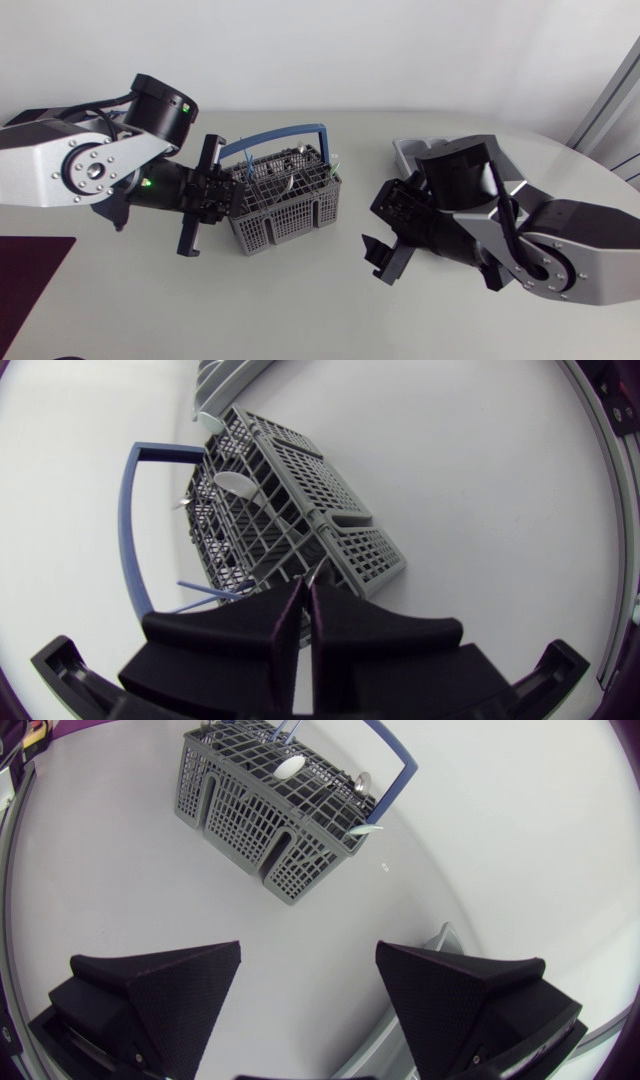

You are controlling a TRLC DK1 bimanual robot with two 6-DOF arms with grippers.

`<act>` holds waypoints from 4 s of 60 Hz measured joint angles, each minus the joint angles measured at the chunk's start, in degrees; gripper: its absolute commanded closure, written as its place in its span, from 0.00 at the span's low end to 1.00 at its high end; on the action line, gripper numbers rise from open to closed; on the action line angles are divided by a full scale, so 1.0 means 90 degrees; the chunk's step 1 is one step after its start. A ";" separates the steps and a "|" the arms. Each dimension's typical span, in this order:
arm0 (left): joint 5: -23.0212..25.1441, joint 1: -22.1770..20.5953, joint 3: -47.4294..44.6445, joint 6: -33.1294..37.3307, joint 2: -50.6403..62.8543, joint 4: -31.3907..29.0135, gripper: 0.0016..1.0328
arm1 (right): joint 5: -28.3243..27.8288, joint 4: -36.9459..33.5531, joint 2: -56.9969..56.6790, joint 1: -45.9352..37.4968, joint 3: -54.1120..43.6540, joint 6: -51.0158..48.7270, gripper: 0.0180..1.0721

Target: Unload the cutlery basket into the drawer organizer.

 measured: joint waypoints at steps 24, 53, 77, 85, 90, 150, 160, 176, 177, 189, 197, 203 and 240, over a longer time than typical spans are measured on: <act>0.0206 0.0000 -0.0019 -0.0194 -0.0969 0.0007 0.96 | 0.0355 -0.0027 -0.0015 0.0379 0.0002 -0.0044 0.07; 0.0294 -0.0126 -0.0282 -0.0940 -0.2290 0.0318 0.96 | 0.0787 -0.0199 -0.0760 0.0821 0.0022 0.0000 0.07; 0.0119 -0.0464 0.0787 -0.3886 -0.1627 0.0253 0.93 | 0.1025 -0.0141 -0.1661 0.1093 0.0160 0.0323 0.10; 0.0170 -0.0663 0.1358 -0.5455 -0.0872 -0.0090 0.92 | 0.1044 0.0114 -0.1865 0.1171 0.0160 0.0379 0.11; 0.0362 -0.0668 0.1620 -0.6331 -0.0571 -0.0148 0.92 | 0.1071 0.0267 -0.1919 0.1171 0.0160 0.0379 0.12; 0.1676 -0.1071 0.2548 -0.8886 0.0724 -0.0359 0.92 | 0.1013 0.2295 -0.0889 0.1258 -0.0194 0.0012 0.30; 0.1724 -0.1071 0.2548 -0.8884 0.0724 -0.0187 0.92 | 0.0996 0.2514 -0.0743 0.1258 -0.0250 -0.0046 0.41; 0.1741 -0.1071 0.2548 -0.8884 0.0741 -0.0061 0.92 | 0.0935 0.2769 -0.0454 0.1175 -0.0250 -0.0197 0.46; 0.1741 -0.1071 0.2548 -0.8884 0.0746 -0.0061 0.92 | 0.0918 0.2771 -0.0444 0.1156 -0.0250 -0.0204 0.49; 0.1741 -0.1071 0.2535 -0.8884 0.0857 -0.0061 0.92 | 0.0874 0.2837 -0.0423 0.1030 -0.0250 -0.0274 0.53; 0.1741 -0.1071 0.2504 -0.8881 0.0860 -0.0046 0.92 | 0.0823 0.2839 -0.0420 0.0986 -0.0250 -0.0279 0.61; 0.1741 -0.1071 0.2480 -0.8879 0.0865 -0.0041 0.92 | 0.0818 0.2858 -0.0372 0.0988 -0.0250 -0.0279 0.62; 0.1741 -0.1231 0.2239 -0.8862 0.0872 -0.0039 0.93 | 0.0855 0.3026 -0.0104 0.0988 -0.0248 -0.0350 0.68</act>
